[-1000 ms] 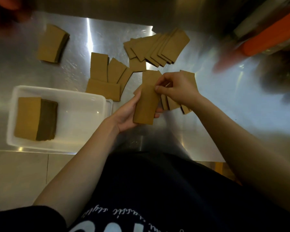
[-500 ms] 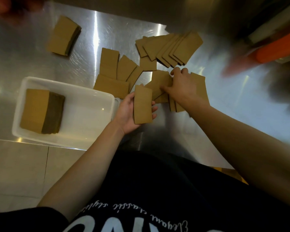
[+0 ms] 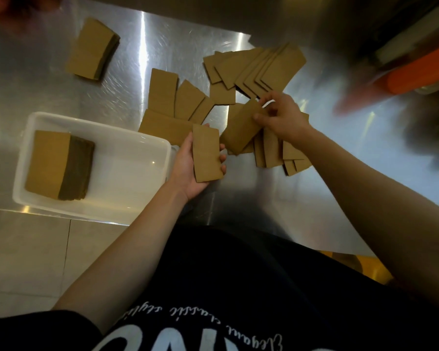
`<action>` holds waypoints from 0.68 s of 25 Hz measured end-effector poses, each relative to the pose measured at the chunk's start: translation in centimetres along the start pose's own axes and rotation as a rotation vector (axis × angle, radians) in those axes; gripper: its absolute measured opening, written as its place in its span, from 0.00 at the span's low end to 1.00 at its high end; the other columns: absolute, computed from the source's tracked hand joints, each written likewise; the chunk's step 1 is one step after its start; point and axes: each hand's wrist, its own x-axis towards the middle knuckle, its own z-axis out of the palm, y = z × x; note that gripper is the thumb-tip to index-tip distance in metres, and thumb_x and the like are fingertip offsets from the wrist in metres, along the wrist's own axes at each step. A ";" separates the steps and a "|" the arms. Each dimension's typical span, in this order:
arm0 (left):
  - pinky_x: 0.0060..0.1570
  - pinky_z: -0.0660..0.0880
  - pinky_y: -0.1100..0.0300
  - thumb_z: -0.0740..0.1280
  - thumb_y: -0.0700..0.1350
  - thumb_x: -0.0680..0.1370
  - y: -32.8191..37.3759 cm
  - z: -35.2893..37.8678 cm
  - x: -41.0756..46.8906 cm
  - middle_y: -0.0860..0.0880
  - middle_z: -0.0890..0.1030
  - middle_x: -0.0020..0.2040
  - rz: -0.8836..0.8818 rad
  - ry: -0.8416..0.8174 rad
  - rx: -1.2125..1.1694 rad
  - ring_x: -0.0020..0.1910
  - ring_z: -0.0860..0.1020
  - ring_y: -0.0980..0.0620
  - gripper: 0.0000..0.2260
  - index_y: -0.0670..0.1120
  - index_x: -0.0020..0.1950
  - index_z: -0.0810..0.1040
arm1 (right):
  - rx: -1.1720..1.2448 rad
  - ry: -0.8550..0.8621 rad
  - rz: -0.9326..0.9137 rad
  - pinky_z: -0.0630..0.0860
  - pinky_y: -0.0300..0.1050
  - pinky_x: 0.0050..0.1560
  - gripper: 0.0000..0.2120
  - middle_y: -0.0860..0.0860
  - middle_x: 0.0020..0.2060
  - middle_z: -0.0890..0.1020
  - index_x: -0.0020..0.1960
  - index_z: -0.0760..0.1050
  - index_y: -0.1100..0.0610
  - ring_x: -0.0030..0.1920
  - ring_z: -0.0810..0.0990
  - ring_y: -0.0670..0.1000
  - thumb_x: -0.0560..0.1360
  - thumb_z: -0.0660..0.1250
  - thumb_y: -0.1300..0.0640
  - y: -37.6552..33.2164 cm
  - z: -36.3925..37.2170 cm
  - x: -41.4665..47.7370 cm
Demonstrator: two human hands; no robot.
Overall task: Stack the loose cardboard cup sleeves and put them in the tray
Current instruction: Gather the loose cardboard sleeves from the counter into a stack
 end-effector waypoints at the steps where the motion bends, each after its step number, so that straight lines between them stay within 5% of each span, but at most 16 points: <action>1: 0.47 0.74 0.54 0.59 0.62 0.79 0.0 -0.1 0.1 0.42 0.78 0.52 -0.007 0.011 0.012 0.45 0.77 0.47 0.29 0.49 0.76 0.67 | 0.012 0.021 -0.014 0.79 0.43 0.48 0.13 0.52 0.53 0.77 0.60 0.73 0.53 0.50 0.79 0.49 0.76 0.69 0.54 0.0 -0.8 0.0; 4: 0.47 0.74 0.52 0.59 0.63 0.80 -0.2 -0.4 0.6 0.42 0.79 0.53 -0.005 0.014 0.047 0.46 0.78 0.47 0.26 0.53 0.74 0.70 | 0.080 0.026 -0.028 0.79 0.41 0.45 0.14 0.56 0.51 0.81 0.61 0.75 0.56 0.45 0.80 0.48 0.77 0.68 0.54 0.0 -2.9 -0.6; 9: 0.64 0.71 0.44 0.54 0.63 0.82 -0.3 0.3 1.0 0.40 0.77 0.67 -0.027 -0.045 0.131 0.57 0.79 0.43 0.23 0.55 0.73 0.72 | 0.082 -0.294 -0.045 0.76 0.36 0.41 0.11 0.51 0.46 0.82 0.57 0.77 0.53 0.41 0.81 0.44 0.76 0.69 0.54 -1.4 -1.7 -2.5; 13: 0.61 0.74 0.46 0.52 0.65 0.81 -0.7 0.8 0.7 0.39 0.78 0.65 -0.116 -0.135 0.202 0.59 0.79 0.42 0.30 0.48 0.74 0.71 | -0.158 -0.218 -0.171 0.76 0.40 0.50 0.12 0.48 0.51 0.79 0.58 0.77 0.52 0.49 0.78 0.46 0.75 0.70 0.52 -1.7 1.9 -3.1; 17: 0.58 0.74 0.45 0.54 0.66 0.80 -1.2 0.8 0.6 0.39 0.79 0.61 -0.125 -0.180 0.155 0.57 0.79 0.43 0.28 0.49 0.68 0.78 | -0.229 -0.107 -0.243 0.76 0.38 0.44 0.11 0.45 0.46 0.78 0.55 0.77 0.52 0.43 0.78 0.44 0.74 0.70 0.50 -1.6 3.7 -3.7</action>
